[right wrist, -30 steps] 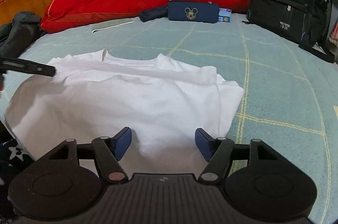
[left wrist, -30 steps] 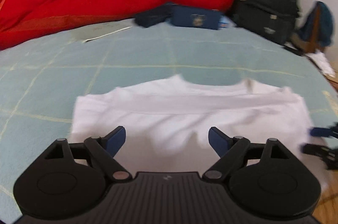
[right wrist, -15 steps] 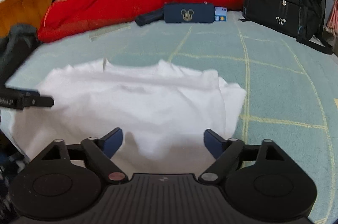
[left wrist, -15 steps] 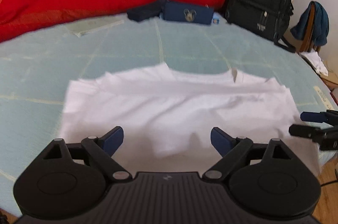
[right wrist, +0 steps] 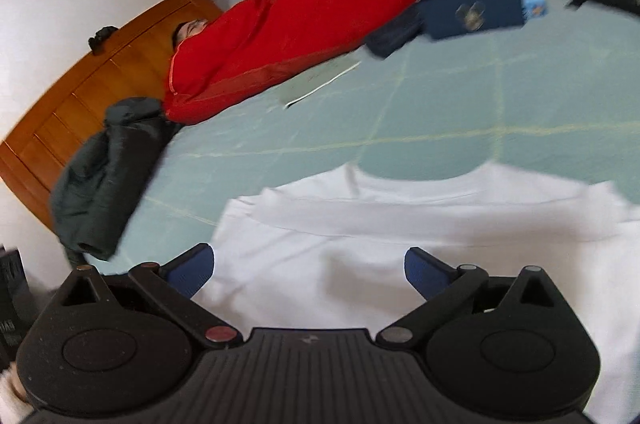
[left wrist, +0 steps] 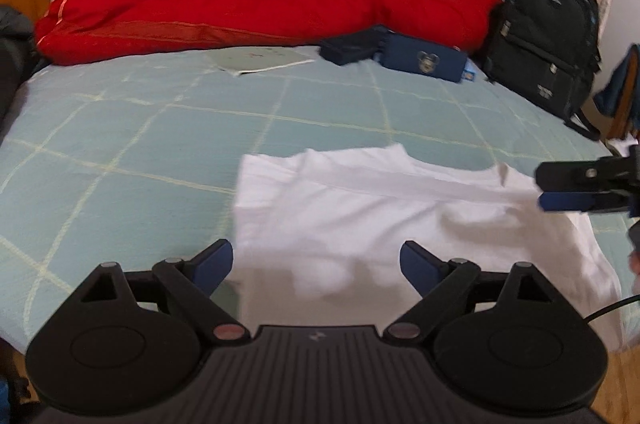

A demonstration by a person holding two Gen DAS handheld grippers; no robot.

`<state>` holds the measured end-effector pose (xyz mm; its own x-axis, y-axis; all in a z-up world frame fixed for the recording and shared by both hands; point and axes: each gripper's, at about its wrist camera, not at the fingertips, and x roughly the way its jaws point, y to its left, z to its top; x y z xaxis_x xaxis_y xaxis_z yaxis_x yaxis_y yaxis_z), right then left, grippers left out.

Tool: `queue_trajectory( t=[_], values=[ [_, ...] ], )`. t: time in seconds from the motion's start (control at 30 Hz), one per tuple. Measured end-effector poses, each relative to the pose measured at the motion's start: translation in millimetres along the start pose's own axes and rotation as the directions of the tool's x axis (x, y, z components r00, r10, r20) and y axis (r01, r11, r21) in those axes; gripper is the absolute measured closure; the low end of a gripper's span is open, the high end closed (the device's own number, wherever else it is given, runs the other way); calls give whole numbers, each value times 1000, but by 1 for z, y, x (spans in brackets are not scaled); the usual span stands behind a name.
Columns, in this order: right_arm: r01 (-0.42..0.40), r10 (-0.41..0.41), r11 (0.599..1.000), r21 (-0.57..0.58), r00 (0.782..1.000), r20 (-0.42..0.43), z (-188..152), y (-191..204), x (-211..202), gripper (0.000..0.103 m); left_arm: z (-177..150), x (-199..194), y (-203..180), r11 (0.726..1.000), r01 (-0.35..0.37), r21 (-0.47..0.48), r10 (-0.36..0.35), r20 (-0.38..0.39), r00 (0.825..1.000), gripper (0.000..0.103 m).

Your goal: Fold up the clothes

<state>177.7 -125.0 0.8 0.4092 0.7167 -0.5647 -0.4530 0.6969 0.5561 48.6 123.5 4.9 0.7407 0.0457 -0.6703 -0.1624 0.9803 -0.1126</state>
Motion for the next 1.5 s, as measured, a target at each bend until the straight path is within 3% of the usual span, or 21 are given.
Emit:
queue_trajectory(
  t=[0.13, 0.37, 0.6, 0.83, 1.0, 1.13, 1.3, 1.5],
  values=[
    [-12, 16, 998, 67, 998, -58, 5, 0, 35, 0, 2, 1, 22, 999, 11, -33, -11, -1, 1000, 12],
    [73, -66, 994, 79, 994, -85, 13, -12, 81, 0, 2, 7, 44, 994, 67, -88, -68, -5, 998, 12],
    [118, -115, 991, 70, 992, -42, 24, -21, 103, 0, 0, 13, 50, 991, 93, -94, -94, -11, 995, 12],
    [104, -103, 993, 61, 994, -17, 29, 0, 64, 0, -1, 16, 60, 983, 155, -94, -158, -26, 987, 12],
    [66, -60, 993, 98, 996, -60, 1, 11, 46, 0, 2, 25, 66, 972, 213, -99, -220, -68, 973, 12],
    [50, -34, 986, 157, 994, -105, -24, 11, 49, 0, 4, 31, 66, 979, 192, -64, -198, -95, 976, 11],
    [74, -55, 983, 169, 992, -114, -35, 15, 52, 0, 8, 31, 75, 960, 260, -103, -270, -99, 958, 11],
    [45, -12, 975, 219, 988, -151, -48, 18, 41, 0, 33, 36, 101, 930, 308, -202, -327, -69, 942, 11]
  ],
)
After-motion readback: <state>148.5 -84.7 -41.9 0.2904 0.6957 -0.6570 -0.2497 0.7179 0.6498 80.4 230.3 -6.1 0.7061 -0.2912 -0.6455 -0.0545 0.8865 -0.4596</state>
